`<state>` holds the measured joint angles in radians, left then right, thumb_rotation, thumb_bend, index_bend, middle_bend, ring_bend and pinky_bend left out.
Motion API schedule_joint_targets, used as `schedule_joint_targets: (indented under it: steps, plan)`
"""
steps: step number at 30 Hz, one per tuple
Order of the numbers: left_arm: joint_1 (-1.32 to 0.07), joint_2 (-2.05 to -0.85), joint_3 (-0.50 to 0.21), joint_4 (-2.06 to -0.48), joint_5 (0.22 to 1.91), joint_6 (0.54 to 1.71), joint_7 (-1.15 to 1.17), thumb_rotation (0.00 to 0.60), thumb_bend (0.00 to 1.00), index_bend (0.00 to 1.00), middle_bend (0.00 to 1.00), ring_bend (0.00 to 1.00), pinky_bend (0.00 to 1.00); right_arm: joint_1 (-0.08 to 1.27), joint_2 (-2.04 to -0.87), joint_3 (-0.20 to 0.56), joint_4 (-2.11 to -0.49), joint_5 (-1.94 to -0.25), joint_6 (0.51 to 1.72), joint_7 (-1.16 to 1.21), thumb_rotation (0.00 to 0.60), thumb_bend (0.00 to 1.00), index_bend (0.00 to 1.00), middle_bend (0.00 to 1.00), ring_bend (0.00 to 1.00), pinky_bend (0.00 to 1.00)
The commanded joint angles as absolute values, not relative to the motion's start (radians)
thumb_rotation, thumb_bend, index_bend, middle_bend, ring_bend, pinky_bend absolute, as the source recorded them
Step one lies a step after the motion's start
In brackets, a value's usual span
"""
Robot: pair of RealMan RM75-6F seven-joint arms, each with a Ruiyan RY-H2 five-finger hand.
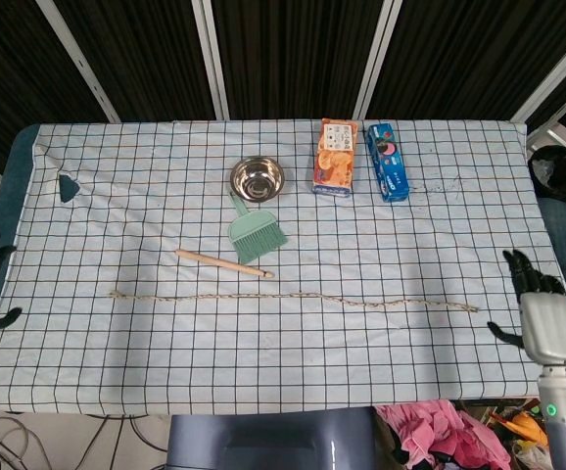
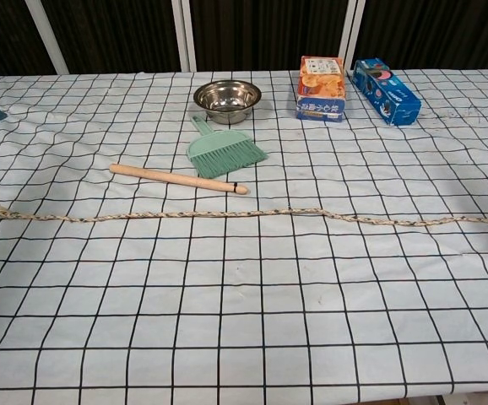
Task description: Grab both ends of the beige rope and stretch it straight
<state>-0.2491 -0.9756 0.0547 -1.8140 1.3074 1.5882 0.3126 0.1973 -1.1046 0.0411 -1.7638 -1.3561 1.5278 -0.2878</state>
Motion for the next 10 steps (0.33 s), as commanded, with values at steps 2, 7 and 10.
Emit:
schedule_joint_targets:
  steps: [2,7,10]
  plan:
    - [-0.132,-1.003,0.142,-1.773,1.419,1.673,0.246,0.600,0.05,0.19,0.08,0.00,0.00,0.130,-1.162,-0.038,-1.725,-1.472,1.603,-0.326,0.600,0.04,0.00,0.06,0.21,0.24]
    - [-0.107,-1.009,0.173,-1.734,1.464,1.654,0.219,0.600,0.05,0.16,0.06,0.00,0.00,0.105,-1.195,-0.047,-1.691,-1.499,1.624,-0.319,0.600,0.04,0.00,0.06,0.21,0.24]
    - [-0.105,-1.012,0.165,-1.720,1.472,1.648,0.207,0.600,0.05,0.16,0.06,0.00,0.00,0.097,-1.197,-0.035,-1.683,-1.504,1.641,-0.320,0.600,0.04,0.00,0.06,0.21,0.23]
